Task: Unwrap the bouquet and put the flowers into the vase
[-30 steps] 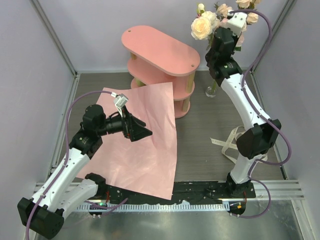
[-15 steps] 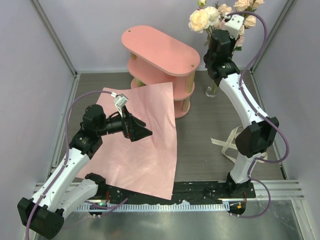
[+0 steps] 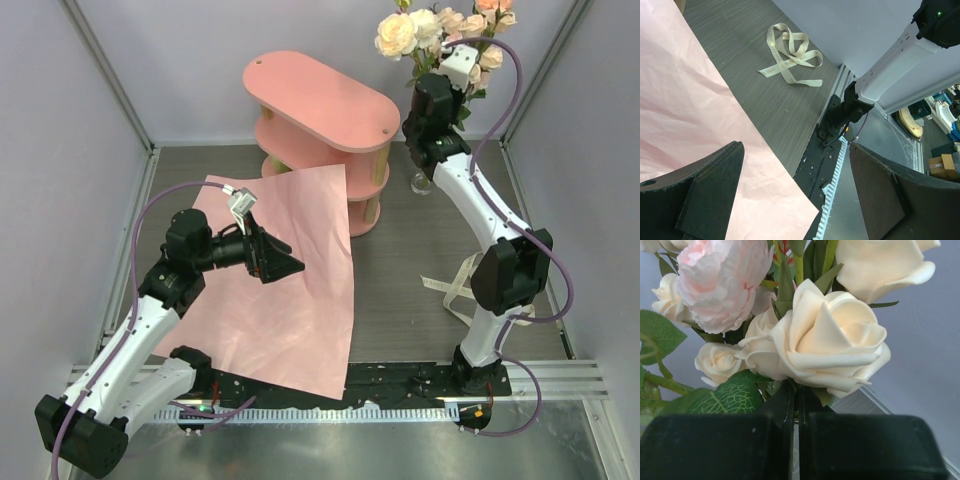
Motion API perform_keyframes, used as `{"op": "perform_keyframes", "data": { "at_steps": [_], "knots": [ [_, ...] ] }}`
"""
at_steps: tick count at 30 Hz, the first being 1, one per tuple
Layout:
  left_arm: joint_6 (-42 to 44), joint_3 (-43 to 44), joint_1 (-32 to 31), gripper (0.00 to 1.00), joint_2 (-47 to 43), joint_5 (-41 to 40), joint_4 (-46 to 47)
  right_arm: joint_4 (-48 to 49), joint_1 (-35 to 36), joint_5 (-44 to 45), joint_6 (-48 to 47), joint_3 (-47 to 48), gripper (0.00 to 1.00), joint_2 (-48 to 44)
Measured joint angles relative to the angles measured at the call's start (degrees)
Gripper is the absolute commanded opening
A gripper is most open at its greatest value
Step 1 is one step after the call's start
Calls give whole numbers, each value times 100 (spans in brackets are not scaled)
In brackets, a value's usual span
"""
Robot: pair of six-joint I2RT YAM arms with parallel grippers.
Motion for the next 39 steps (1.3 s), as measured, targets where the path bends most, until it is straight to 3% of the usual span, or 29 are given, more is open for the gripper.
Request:
{"op": "perform_keyframes", "data": {
  "at_steps": [22, 26, 36, 39],
  "knots": [
    [0, 0, 0, 91, 20, 0, 0, 446, 0, 61, 146, -852, 2, 31],
    [0, 0, 0, 90, 20, 0, 0, 459, 0, 63, 173, -938, 9, 37],
    [0, 0, 0, 91, 20, 0, 0, 326, 0, -57, 332, -1049, 44, 28],
    [0, 0, 0, 91, 20, 0, 0, 111, 0, -168, 369, -1139, 48, 17]
  ]
}}
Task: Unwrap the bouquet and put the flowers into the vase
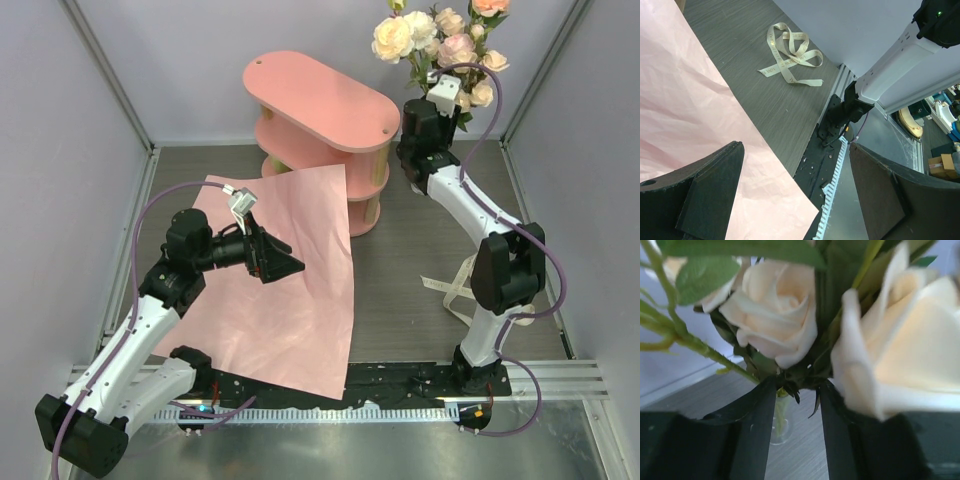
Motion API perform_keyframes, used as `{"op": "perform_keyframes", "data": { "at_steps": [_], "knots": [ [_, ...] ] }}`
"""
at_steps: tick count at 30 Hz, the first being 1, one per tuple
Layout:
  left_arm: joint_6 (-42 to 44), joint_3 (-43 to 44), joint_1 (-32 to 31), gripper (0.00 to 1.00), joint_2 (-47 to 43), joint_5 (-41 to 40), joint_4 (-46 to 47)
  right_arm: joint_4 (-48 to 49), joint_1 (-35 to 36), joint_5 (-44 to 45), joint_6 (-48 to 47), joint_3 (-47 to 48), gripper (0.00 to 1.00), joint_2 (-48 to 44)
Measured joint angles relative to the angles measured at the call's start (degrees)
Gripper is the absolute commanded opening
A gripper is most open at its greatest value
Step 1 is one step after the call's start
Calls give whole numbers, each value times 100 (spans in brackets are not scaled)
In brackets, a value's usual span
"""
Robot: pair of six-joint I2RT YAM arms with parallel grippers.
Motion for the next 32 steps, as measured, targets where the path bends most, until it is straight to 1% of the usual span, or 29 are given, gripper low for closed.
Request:
{"op": "perform_keyframes", "data": {
  "at_steps": [2, 3, 8, 10, 11, 14, 17, 22, 25, 27, 31, 32],
  "knots": [
    [0, 0, 0, 90, 0, 0, 0, -138, 4, -74, 50, -66, 50, -31],
    [0, 0, 0, 91, 0, 0, 0, -232, 22, -118, 72, -114, 53, -83],
    [0, 0, 0, 90, 0, 0, 0, -557, 162, -229, 184, -376, 63, -555],
    [0, 0, 0, 91, 0, 0, 0, -745, 260, -310, 295, -544, 69, -901],
    [0, 0, 0, 91, 0, 0, 0, -848, 302, -356, 358, -621, 73, -1082],
    [0, 0, 0, 91, 0, 0, 0, -1150, 411, -570, 570, -911, 80, -1700],
    [0, 0, 0, 91, -2, 0, 0, -1482, 452, -855, 756, -1204, 83, -2258],
    [9, 0, 0, 91, -4, -15, -2, -2238, 529, -1432, 1128, -1711, 84, -3121],
    [48, 0, 0, 91, -20, -74, -28, -2791, 619, -1893, 1344, -2037, 89, -3654],
    [74, 7, 0, 91, -31, -146, -66, -3187, 664, -2208, 1491, -2208, 94, -4013],
    [59, 166, 0, 91, -26, -365, -221, -3919, 704, -2806, 1683, -2339, 99, -4680],
    [-11, 236, 0, 92, -28, -435, -238, -4026, 704, -3003, 1703, -2382, 98, -4911]
  ]
}}
